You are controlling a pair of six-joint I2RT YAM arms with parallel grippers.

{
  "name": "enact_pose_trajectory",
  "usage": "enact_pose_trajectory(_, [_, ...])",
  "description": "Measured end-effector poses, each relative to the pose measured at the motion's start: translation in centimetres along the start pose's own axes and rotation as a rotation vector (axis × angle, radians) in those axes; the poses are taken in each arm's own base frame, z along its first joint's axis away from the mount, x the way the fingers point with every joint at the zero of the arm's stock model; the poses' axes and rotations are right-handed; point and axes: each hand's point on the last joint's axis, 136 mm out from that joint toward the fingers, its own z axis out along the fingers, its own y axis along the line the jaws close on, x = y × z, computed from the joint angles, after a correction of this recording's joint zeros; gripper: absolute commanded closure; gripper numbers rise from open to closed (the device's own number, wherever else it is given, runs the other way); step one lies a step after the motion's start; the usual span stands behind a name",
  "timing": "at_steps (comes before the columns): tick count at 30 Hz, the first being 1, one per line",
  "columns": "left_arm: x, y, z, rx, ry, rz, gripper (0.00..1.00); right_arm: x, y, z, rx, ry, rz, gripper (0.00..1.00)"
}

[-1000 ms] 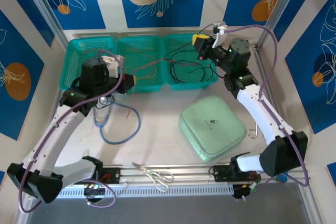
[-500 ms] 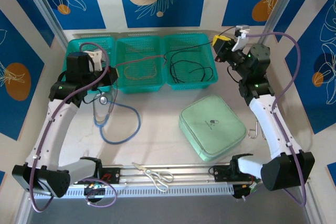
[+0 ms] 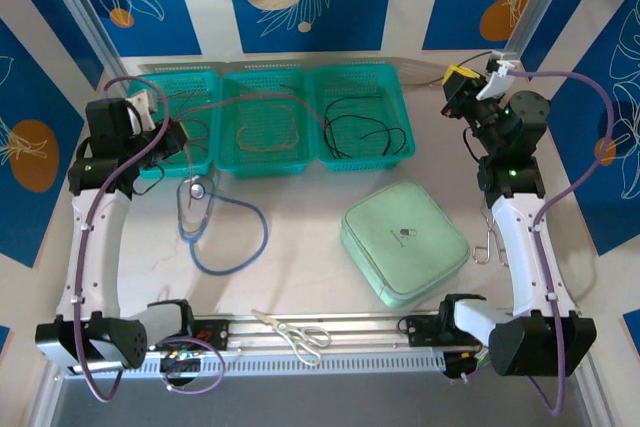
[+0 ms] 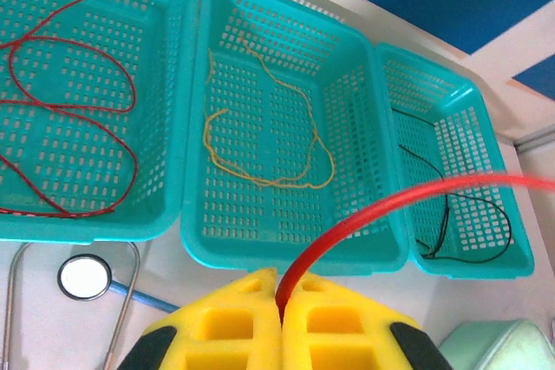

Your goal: Untangle the cables

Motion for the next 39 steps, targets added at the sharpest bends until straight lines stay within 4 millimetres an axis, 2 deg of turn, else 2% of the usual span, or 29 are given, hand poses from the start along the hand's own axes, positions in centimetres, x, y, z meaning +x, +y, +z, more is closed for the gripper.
enact_pose_trajectory(7, [-0.6, 0.6, -0.8, -0.015, -0.017, -0.015, 1.0, -0.8, -1.6, -0.8, 0.05, -0.018, -0.005, 1.0])
enact_pose_trajectory(10, [-0.8, 0.1, -1.0, 0.01, -0.022, -0.02, 1.0, -0.8, -1.7, -1.0, 0.048, -0.016, -0.005, 1.0])
enact_pose_trajectory(13, [-1.3, -1.0, -1.4, 0.057, -0.032, -0.031, 1.0, -0.6, -1.4, -1.0, 0.032, -0.004, -0.002, 1.0])
enact_pose_trajectory(16, [-2.7, -2.5, -2.4, 0.11, -0.069, -0.027, 1.0, -0.7, -1.0, -1.0, 0.017, 0.009, 0.003, 1.0])
enact_pose_trajectory(20, [-5.4, -4.9, -4.4, 0.181, -0.151, -0.006, 1.0, -3.0, 1.1, -0.2, -0.045, -0.014, -0.01, 1.0])
enact_pose_trajectory(25, [-8.5, -7.5, -6.3, 0.261, -0.237, 0.016, 1.0, -5.5, 5.8, 1.8, -0.178, -0.039, -0.04, 1.0])
enact_pose_trajectory(29, [-9.9, -8.5, -6.9, 0.305, -0.278, 0.018, 1.0, -5.8, 8.5, 3.9, -0.251, -0.035, -0.063, 1.0])
enact_pose_trajectory(34, [-10.8, -9.0, -7.0, 0.329, -0.302, 0.005, 1.0, -4.3, 9.3, 7.5, -0.273, -0.002, -0.067, 1.0])
enact_pose_trajectory(37, [-11.1, -9.2, -7.0, 0.339, -0.31, -0.002, 1.0, -2.1, 9.1, 10.4, -0.267, 0.04, -0.063, 1.0])
enact_pose_trajectory(39, [-11.2, -9.3, -7.1, 0.344, -0.315, -0.003, 1.0, 0.1, 8.7, 12.5, -0.257, 0.084, -0.06, 1.0])
